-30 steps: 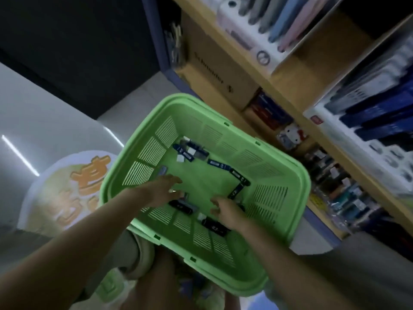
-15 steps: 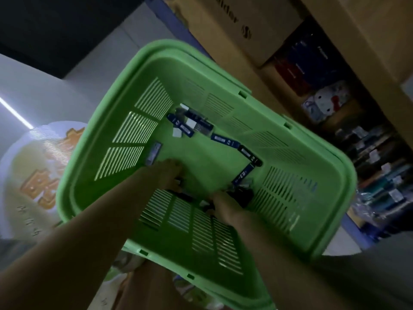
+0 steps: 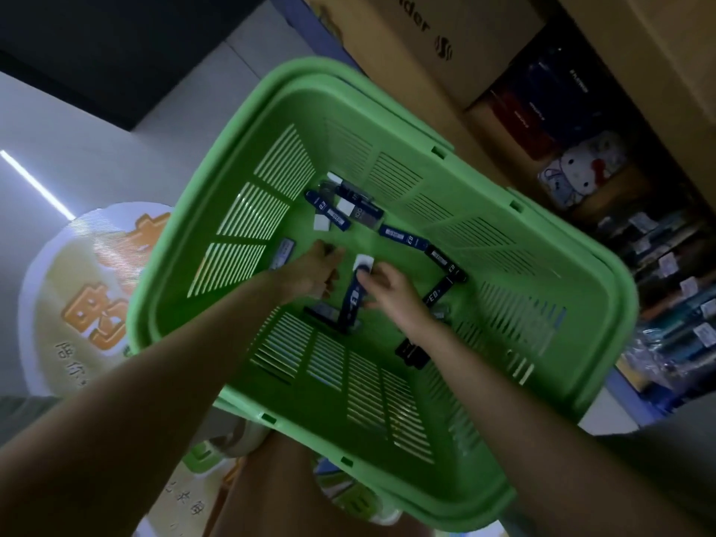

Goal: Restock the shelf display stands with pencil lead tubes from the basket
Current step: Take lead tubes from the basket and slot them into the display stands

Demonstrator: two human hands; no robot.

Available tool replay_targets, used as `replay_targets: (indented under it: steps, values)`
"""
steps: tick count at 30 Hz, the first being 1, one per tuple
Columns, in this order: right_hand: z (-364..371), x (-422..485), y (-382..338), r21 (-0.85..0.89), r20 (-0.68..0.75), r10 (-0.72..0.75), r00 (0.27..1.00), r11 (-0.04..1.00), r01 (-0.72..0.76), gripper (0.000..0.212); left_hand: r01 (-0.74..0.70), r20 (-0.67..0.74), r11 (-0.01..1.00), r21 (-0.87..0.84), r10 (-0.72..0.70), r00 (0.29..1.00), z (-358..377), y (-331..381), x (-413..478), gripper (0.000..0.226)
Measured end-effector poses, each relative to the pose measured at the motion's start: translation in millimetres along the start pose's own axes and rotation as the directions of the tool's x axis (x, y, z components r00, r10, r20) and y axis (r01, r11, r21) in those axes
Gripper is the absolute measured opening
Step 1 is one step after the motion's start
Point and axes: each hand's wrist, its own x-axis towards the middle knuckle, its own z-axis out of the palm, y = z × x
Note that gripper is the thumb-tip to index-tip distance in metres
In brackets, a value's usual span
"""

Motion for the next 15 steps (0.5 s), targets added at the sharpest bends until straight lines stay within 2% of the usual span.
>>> replay_targets:
  steps: [1, 3, 4, 6, 8, 10, 12, 15]
  values:
    - [3.0, -0.7, -10.2, 0.137, -0.014, -0.001, 1.000, 0.991, 0.003, 0.012, -0.010, 0.056, 1.000, -0.005, 0.010, 0.998, -1.2, 8.4, -8.5, 0.061]
    - [8.5, -3.3, -27.3, 0.274, -0.054, -0.004, 0.999, 0.962, 0.018, 0.021, -0.038, 0.159, 0.996, -0.077, 0.050, 0.986, -5.9, 14.2, -24.4, 0.101]
    - [11.1, -5.3, -34.1, 0.286, -0.066, -0.010, 0.998, 0.958, 0.029, 0.025, -0.066, 0.171, 0.990, -0.124, 0.086, 0.982, -9.1, 12.6, -27.9, 0.113]
    - [16.1, -10.1, -43.5, 0.210, -0.078, -0.041, 0.996, 0.976, 0.057, 0.029, -0.128, 0.156, 0.981, -0.144, 0.150, 0.976, -14.7, 7.0, -38.4, 0.118]
    - [18.8, -16.7, -48.6, 0.004, -0.111, -0.148, 0.983, 0.989, 0.149, 0.028, -0.194, 0.099, 0.970, -0.144, 0.210, 0.973, -16.6, 13.2, -58.6, 0.111]
    - [21.9, -23.5, -50.1, -0.111, -0.123, -0.305, 0.944, 0.950, 0.292, 0.017, -0.241, 0.064, 0.952, -0.187, 0.257, 0.964, -19.6, 12.9, -70.5, 0.098]
    - [27.0, -28.7, -51.9, -0.097, -0.112, -0.383, 0.917, 0.922, 0.374, 0.011, -0.275, 0.036, 0.927, -0.256, 0.293, 0.955, -23.5, 11.4, -80.5, 0.073]
    - [32.1, -25.2, -48.8, -0.112, -0.168, -0.487, 0.857, 0.873, 0.474, 0.018, -0.303, -0.005, 0.889, -0.344, 0.321, 0.947, -28.9, 9.7, -88.6, 0.034]
